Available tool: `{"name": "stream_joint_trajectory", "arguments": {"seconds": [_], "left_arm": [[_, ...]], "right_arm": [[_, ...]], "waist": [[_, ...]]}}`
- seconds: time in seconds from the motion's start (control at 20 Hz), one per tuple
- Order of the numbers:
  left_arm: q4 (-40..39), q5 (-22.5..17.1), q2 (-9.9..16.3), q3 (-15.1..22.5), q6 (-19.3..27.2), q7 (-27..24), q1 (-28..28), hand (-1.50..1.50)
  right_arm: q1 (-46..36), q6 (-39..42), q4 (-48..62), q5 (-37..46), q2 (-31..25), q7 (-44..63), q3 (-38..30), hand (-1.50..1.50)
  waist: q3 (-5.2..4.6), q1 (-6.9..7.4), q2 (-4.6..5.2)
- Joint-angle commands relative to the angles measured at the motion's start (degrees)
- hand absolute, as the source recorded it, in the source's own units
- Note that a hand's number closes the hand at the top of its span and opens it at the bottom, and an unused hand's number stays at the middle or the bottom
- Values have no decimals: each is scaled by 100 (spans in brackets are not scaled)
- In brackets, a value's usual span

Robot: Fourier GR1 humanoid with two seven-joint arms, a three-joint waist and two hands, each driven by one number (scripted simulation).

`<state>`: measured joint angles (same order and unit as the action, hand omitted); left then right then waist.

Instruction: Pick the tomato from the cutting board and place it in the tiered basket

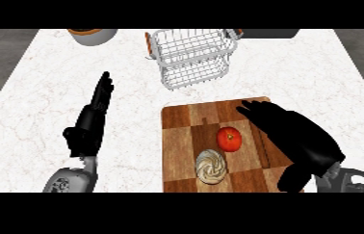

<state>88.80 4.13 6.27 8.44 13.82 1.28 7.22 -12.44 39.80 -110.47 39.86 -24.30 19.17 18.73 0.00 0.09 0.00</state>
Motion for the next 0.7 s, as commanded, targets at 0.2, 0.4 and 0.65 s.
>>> {"name": "stream_joint_trajectory", "arguments": {"seconds": [0.2,0.4,0.65], "left_arm": [[-28,326,-254,7,66,47,44,0],[498,259,-175,-76,-111,346,-192,0],[-174,151,-96,-338,-385,-315,-63,0]], "right_arm": [[-11,-163,631,546,383,-689,2,-150],[-55,227,422,557,572,-576,-148,-150],[88,248,409,871,1081,-147,230,-150]], "waist": [[1,3,0],[0,4,-5],[-1,-5,-2]]}}
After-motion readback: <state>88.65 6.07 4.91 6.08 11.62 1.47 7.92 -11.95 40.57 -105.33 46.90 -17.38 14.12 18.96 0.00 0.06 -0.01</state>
